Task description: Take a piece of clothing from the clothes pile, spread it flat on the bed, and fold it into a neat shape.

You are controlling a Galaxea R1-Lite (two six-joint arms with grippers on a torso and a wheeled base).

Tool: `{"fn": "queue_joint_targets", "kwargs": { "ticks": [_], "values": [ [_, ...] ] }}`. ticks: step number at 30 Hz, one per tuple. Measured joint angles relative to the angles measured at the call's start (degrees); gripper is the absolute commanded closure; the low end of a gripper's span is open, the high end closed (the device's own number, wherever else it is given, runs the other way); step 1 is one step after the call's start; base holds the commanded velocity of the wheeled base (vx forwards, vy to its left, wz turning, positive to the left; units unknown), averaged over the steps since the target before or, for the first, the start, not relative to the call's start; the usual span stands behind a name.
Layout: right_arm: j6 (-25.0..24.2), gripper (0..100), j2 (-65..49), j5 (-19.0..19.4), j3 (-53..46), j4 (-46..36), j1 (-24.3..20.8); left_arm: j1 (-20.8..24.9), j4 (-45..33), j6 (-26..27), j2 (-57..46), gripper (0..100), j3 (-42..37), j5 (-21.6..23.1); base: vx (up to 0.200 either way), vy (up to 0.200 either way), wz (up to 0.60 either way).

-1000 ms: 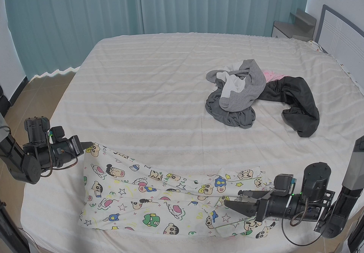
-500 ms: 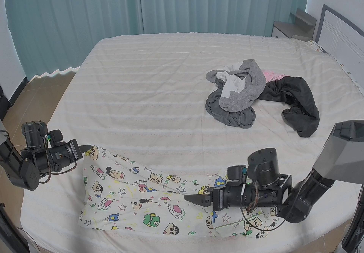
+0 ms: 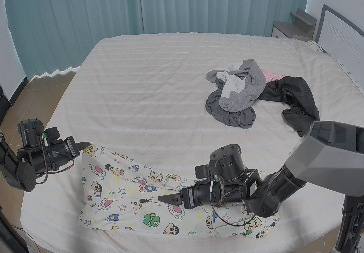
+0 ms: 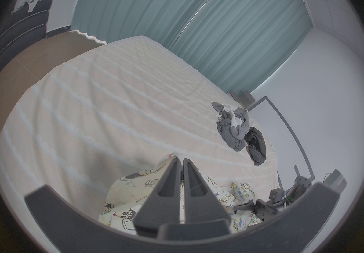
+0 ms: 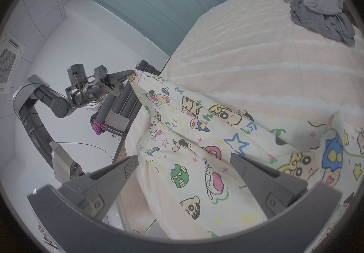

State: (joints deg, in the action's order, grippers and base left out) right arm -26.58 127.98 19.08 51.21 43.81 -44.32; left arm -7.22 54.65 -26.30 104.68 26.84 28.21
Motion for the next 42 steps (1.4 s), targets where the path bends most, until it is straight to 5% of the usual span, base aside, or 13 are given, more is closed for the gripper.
{"fn": "queue_joint_targets", "kwargs": {
  "ticks": [7,20,32,42],
  "values": [
    [0.02,0,3.44,-0.88,3.72,-1.21,-0.29,0.02,0.09,-2.50,-2.58,100,0.00,0.09,0.000,0.000,0.00],
    [0.30,0,8.72,-9.20,7.83,1.21,-0.38,-0.16,0.23,-1.62,-3.77,100,-1.94,1.87,0.000,0.000,0.00],
    [-0.57,0,4.46,-6.88,0.99,1.54,-0.38,-2.71,0.77,7.06,-0.85,100,-2.21,2.22,0.000,0.000,0.00],
    [-3.78,0,-5.32,-3.60,-9.31,1.54,-0.24,-3.30,8.11,8.79,1.90,100,-5.90,4.41,0.000,0.000,0.00]
  ]
}}
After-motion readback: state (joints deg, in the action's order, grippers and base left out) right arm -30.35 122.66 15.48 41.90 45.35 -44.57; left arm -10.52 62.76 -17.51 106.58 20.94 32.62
